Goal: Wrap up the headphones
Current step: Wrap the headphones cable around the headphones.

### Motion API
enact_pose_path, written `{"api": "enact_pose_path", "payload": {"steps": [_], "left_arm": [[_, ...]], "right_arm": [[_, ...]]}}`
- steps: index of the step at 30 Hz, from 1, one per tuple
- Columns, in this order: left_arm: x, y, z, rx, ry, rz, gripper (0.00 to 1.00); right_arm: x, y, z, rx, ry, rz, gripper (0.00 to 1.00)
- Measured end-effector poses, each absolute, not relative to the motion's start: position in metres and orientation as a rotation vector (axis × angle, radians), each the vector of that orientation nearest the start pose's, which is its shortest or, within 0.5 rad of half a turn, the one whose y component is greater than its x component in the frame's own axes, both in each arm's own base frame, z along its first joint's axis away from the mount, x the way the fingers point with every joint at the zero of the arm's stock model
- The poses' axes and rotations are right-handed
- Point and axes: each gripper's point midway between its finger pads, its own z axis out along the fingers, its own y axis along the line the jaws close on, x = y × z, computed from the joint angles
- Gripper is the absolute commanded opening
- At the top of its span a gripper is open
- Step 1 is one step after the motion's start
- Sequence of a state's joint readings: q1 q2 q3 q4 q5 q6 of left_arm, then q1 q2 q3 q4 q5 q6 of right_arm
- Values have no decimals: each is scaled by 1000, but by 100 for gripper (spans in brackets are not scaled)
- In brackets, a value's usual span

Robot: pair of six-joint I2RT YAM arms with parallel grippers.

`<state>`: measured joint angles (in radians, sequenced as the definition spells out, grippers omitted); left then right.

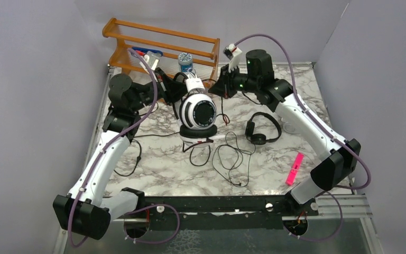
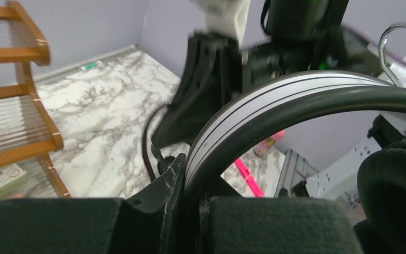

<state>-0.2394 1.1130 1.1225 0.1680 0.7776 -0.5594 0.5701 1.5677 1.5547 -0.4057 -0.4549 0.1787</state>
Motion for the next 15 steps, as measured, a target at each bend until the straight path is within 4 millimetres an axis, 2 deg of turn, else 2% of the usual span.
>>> {"api": "enact_pose_path", "payload": {"steps": [3,7,10,15], "left_arm": [[284,-231,395,519,1521,-1162,0],[282,-247,359,560,1609,-1061,0],[295,-235,323,512,1699,-914,0],[311,-212,271,433,1836,-695,0]], "right_arm": [[346,321,346,-690,1864,944,0],[347,315,390,-671,1801,934,1],[344,305,410,-650,1794,909,1],[335,296,424,-637,1812,896,1]]}}
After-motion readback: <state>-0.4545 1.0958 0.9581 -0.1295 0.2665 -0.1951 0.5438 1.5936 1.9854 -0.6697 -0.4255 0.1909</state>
